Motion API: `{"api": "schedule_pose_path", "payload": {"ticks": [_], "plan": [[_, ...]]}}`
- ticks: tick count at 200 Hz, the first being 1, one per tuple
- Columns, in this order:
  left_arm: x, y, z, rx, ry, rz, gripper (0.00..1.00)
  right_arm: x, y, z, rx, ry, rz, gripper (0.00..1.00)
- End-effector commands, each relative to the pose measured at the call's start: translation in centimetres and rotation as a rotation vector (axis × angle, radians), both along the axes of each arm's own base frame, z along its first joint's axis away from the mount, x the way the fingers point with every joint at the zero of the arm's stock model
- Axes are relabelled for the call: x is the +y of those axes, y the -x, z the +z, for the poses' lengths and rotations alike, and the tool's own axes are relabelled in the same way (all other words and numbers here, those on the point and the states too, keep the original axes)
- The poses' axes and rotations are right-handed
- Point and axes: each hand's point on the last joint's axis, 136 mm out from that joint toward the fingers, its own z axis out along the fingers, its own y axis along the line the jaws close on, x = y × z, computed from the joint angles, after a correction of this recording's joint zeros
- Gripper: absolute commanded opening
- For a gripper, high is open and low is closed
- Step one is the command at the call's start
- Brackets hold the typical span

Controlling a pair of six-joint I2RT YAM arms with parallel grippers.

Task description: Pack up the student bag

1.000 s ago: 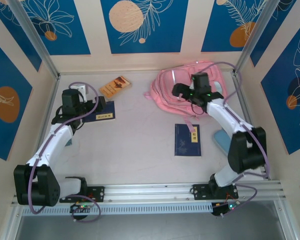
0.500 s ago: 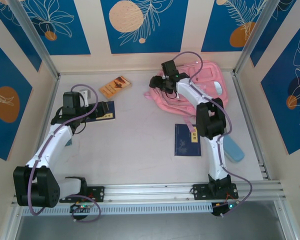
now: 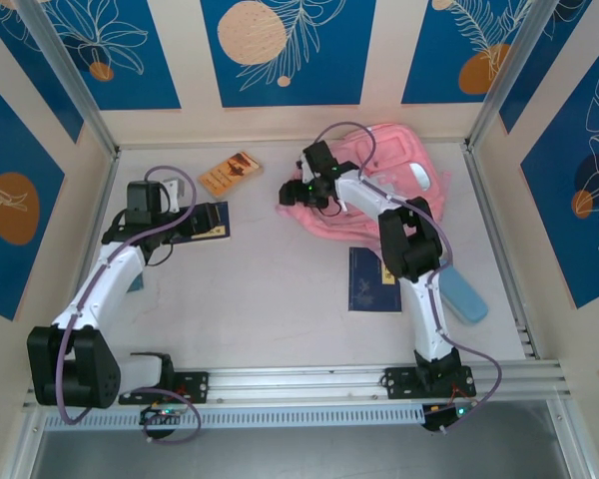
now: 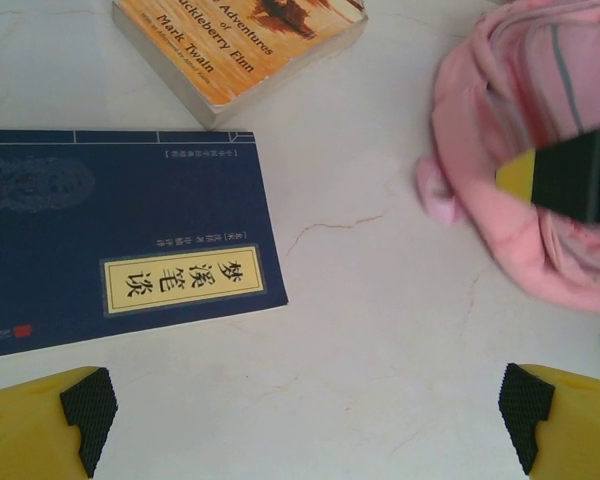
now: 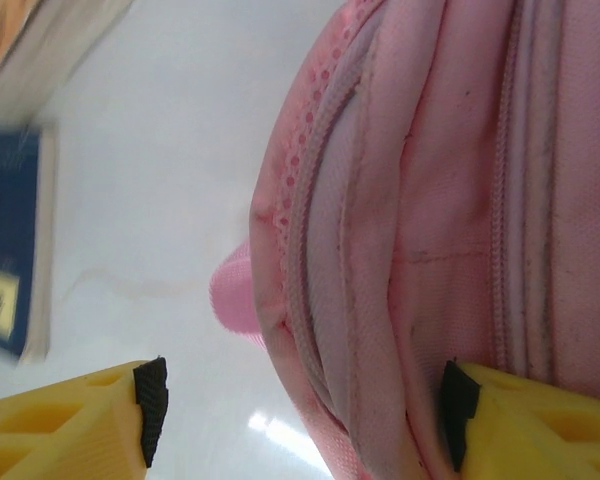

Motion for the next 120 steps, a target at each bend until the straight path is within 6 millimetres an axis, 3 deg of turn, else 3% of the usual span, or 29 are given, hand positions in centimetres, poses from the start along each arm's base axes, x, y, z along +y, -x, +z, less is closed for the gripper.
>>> {"api": "schedule_pose_path", "payload": {"ticks": [1,27,41,64,87,104,120], "plan": [[-1.2,-0.3,0.7,0.011,0.042,-0.025,1.0,2.8,10.2,-2.5,0.192,-0.013,0.231,0.74],[-2.3,-0.5,0.1,0.032,0.049,-0.047,0.99,2.6,16.9,-2.9,0.206,0.019,0.377,0.7],[-3.2,-0.6,-0.3,0.043,0.047,-0.066,0.98,1.8,18.4,-2.1,0.198,0.027,0.382,0.67],[-5.4,-0.6,-0.7,0.063,0.046,-0.116,0.94,0.2,18.4,1.8,0.109,0.0,0.299,0.68],[-8.6,-0.5,-0.8,0.077,0.055,-0.176,0.9,-2.8,17.1,5.7,0.026,-0.037,0.113,0.7],[-11.4,-0.4,-0.9,0.09,0.067,-0.232,0.86,-6.0,16.3,6.8,0.007,-0.058,-0.038,0.72],[-14.4,-0.3,-1.4,0.112,0.081,-0.292,0.81,-9.5,15.8,6.4,0.031,-0.067,-0.188,0.73]]}}
